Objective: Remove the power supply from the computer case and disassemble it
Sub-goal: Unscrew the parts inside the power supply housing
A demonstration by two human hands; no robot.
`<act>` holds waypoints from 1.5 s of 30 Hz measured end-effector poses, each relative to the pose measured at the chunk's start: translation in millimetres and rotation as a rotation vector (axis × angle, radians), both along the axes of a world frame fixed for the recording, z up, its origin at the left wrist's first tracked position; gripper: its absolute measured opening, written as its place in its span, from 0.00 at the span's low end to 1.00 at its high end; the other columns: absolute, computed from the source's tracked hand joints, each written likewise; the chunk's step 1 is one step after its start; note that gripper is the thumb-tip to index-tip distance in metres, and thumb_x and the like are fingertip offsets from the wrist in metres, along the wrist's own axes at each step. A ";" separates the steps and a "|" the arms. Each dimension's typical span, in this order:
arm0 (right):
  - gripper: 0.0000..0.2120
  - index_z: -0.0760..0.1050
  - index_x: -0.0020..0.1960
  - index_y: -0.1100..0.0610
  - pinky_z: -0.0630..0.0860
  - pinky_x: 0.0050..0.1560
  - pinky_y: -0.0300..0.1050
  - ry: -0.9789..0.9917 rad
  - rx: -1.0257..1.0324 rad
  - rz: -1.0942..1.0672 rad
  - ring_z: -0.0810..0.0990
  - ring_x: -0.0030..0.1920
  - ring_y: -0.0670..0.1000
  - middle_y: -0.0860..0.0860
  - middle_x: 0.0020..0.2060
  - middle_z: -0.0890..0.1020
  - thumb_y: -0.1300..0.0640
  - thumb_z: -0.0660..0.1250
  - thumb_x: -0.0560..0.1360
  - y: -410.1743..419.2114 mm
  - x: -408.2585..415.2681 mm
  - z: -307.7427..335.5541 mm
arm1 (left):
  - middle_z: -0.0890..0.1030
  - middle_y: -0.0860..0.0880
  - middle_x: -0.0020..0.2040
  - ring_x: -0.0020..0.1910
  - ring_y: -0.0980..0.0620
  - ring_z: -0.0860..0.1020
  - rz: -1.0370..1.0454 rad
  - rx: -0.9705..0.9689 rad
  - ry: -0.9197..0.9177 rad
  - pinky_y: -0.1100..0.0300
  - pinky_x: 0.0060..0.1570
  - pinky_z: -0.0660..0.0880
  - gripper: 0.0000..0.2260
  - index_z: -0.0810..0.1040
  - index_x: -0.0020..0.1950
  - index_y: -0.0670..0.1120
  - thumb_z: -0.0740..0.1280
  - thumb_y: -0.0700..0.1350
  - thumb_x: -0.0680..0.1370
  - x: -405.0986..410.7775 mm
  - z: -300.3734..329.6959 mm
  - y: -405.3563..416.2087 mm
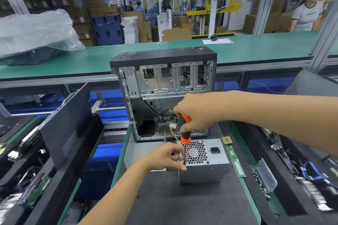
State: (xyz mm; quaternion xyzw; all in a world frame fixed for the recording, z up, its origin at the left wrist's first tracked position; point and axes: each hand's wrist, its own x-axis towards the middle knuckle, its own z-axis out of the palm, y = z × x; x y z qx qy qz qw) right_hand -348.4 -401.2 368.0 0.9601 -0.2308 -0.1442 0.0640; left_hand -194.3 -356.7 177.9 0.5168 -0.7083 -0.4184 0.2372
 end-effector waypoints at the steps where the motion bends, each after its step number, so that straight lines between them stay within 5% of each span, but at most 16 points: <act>1: 0.16 0.69 0.45 0.56 0.80 0.42 0.53 -0.009 0.007 -0.005 0.82 0.40 0.56 0.55 0.39 0.81 0.43 0.64 0.77 -1.0 -0.8 0.5 | 0.57 0.47 0.31 0.30 0.55 0.57 0.002 -0.018 -0.020 0.65 0.30 0.57 0.12 0.76 0.37 0.56 0.76 0.42 0.73 -0.8 -2.5 0.1; 6: 0.17 0.65 0.39 0.53 0.81 0.40 0.52 -0.043 0.008 -0.024 0.83 0.38 0.57 0.54 0.36 0.80 0.42 0.63 0.77 -5.9 -5.4 5.1 | 0.67 0.59 0.24 0.26 0.59 0.60 0.024 -0.032 -0.049 0.70 0.29 0.58 0.04 0.79 0.43 0.44 0.74 0.41 0.74 -0.7 -8.3 -1.8; 13: 0.15 0.73 0.43 0.58 0.78 0.31 0.44 -0.081 -0.002 -0.110 0.83 0.31 0.54 0.48 0.20 0.74 0.45 0.63 0.75 -11.2 -26.4 11.9 | 0.67 0.58 0.27 0.28 0.58 0.62 0.114 -0.041 -0.040 0.65 0.30 0.59 0.10 0.74 0.38 0.51 0.73 0.47 0.75 -8.1 -5.6 -8.2; 18: 0.16 0.73 0.45 0.59 0.70 0.26 0.39 -0.027 -0.008 -0.164 0.78 0.26 0.51 0.54 0.25 0.80 0.45 0.62 0.75 -16.3 -47.9 1.7 | 0.71 0.51 0.29 0.26 0.56 0.63 0.293 0.192 0.440 0.66 0.26 0.60 0.06 0.69 0.44 0.44 0.62 0.38 0.81 -30.1 -1.7 -21.0; 22: 0.16 0.73 0.46 0.59 0.71 0.27 0.41 -0.046 -0.031 -0.185 0.80 0.32 0.52 0.56 0.30 0.82 0.44 0.62 0.75 -21.0 -60.2 -2.5 | 0.77 0.44 0.33 0.27 0.54 0.67 0.279 0.312 0.697 0.63 0.26 0.62 0.08 0.73 0.41 0.40 0.56 0.33 0.75 -50.5 1.9 -26.8; 25: 0.16 0.70 0.43 0.58 0.68 0.27 0.41 -0.068 -0.036 -0.196 0.81 0.37 0.54 0.56 0.31 0.82 0.44 0.62 0.75 -24.0 -65.0 -2.6 | 0.72 0.47 0.32 0.28 0.55 0.64 0.202 0.308 0.630 0.64 0.28 0.61 0.08 0.77 0.42 0.40 0.60 0.37 0.69 -56.7 -0.6 -27.6; 30: 0.16 0.69 0.43 0.57 0.68 0.28 0.42 -0.093 -0.027 -0.208 0.80 0.38 0.55 0.56 0.33 0.81 0.43 0.62 0.76 -28.1 -67.0 -7.6 | 0.62 0.53 0.30 0.29 0.56 0.59 0.090 0.204 0.436 0.68 0.29 0.59 0.07 0.84 0.53 0.49 0.72 0.47 0.76 -57.5 -5.8 -25.3; 33: 0.16 0.67 0.40 0.56 0.69 0.29 0.43 -0.099 -0.022 -0.216 0.79 0.37 0.56 0.55 0.32 0.79 0.44 0.63 0.75 -29.5 -67.1 -11.2 | 0.58 0.41 0.29 0.30 0.51 0.59 0.119 0.119 0.434 0.71 0.36 0.68 0.07 0.85 0.52 0.48 0.74 0.45 0.75 -61.5 -9.1 -24.2; 36: 0.16 0.66 0.39 0.55 0.67 0.27 0.41 -0.097 -0.027 -0.219 0.81 0.36 0.55 0.56 0.34 0.81 0.44 0.63 0.75 -29.4 -67.4 -11.3 | 0.65 0.35 0.32 0.36 0.46 0.62 0.177 0.069 0.423 0.66 0.41 0.69 0.06 0.86 0.49 0.48 0.75 0.47 0.73 -66.6 -12.0 -23.2; 41: 0.16 0.68 0.40 0.57 0.68 0.29 0.42 -0.103 -0.028 -0.208 0.75 0.34 0.54 0.53 0.31 0.76 0.44 0.63 0.76 -28.2 -66.4 -13.5 | 0.75 0.52 0.29 0.35 0.52 0.69 0.202 0.076 0.448 0.66 0.40 0.68 0.04 0.87 0.47 0.49 0.75 0.45 0.73 -69.2 -15.8 -24.1; 45: 0.16 0.70 0.43 0.58 0.66 0.28 0.42 -0.114 -0.035 -0.205 0.72 0.34 0.54 0.52 0.31 0.73 0.44 0.63 0.76 -26.8 -65.2 -13.4 | 0.79 0.55 0.31 0.33 0.59 0.73 0.200 0.074 0.447 0.70 0.41 0.70 0.04 0.86 0.48 0.46 0.74 0.42 0.74 -67.9 -16.3 -24.2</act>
